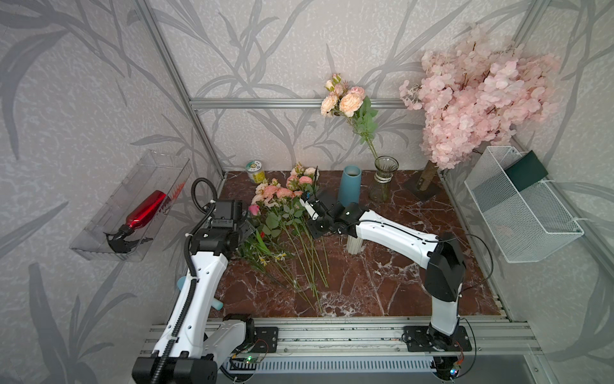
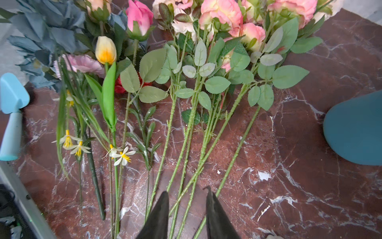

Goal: Place the pink flowers into the vase
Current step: Place the flower at the center of the board, then pick up the flower at the center of the board.

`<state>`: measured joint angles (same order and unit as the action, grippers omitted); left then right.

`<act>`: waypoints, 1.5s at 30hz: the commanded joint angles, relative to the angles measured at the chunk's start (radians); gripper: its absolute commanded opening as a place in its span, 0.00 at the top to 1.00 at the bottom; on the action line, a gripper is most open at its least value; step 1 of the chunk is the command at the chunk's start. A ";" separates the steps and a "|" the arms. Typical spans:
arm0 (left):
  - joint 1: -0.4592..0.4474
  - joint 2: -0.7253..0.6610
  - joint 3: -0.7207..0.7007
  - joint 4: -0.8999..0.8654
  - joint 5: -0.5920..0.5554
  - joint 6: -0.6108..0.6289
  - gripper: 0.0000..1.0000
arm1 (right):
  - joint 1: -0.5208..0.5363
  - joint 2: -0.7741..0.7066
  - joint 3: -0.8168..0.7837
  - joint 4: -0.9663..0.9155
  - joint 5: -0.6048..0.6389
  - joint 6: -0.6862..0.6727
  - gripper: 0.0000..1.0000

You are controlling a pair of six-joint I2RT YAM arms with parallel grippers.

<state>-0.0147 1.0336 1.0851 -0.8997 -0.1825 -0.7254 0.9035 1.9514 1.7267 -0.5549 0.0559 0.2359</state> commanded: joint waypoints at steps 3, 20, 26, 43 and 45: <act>0.007 -0.015 0.035 0.037 0.143 0.179 0.28 | 0.005 0.093 0.085 0.018 0.093 0.001 0.68; 0.040 -0.018 0.009 0.115 0.160 0.282 0.27 | -0.010 0.454 0.440 0.014 0.116 0.096 0.66; 0.056 -0.005 0.001 0.113 0.179 0.266 0.27 | -0.017 0.495 0.521 -0.020 0.077 0.097 0.65; 0.096 -0.001 -0.010 0.114 0.205 0.254 0.27 | -0.020 0.666 0.783 -0.251 0.070 0.113 0.68; 0.098 0.001 -0.010 0.114 0.207 0.254 0.27 | -0.021 0.671 0.783 -0.252 0.068 0.113 0.68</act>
<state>0.0742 1.0367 1.0855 -0.7845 0.0177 -0.4713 0.8886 2.6099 2.4752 -0.7597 0.1146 0.3401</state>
